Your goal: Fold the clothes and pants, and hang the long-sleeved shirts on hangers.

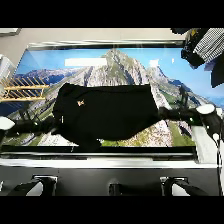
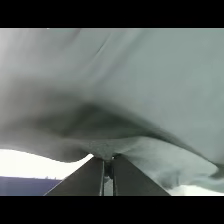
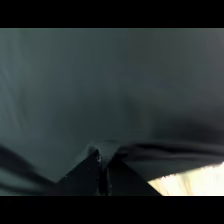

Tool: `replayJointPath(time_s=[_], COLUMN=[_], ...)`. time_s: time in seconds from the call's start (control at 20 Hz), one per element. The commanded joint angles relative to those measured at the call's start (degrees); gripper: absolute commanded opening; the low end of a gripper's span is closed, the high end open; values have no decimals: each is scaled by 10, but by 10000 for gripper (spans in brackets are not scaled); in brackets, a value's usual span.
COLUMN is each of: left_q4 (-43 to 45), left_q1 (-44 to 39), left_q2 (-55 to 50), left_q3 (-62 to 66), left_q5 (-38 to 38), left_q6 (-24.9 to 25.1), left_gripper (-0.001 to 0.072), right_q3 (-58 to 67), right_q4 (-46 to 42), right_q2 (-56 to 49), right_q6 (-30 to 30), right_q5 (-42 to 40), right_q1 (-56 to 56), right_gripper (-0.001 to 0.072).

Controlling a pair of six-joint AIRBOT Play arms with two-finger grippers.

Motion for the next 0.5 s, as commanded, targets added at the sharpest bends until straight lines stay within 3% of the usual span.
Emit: replayJointPath(time_s=[0.0, 0.15, 0.35, 0.45], left_q4=[3, 5, 35, 75], left_q1=[-3, -3, -3, -3], left_q2=[-6, -5, 3, 20], left_q3=[131, 273, 481, 576], left_q5=[30, 22, -40, -84], left_q6=[1, 5, 1, -28], left_gripper=[16, 15, 15, 15], right_q3=[148, 327, 527, 578], right_q4=[-52, -109, -122, -144], right_q2=[7, 14, 50, 102], right_q6=[89, 128, 138, 153], right_q5=[-94, -77, 13, 36], right_q1=[58, 57, 57, 57], right_gripper=[30, 31, 30, 29])
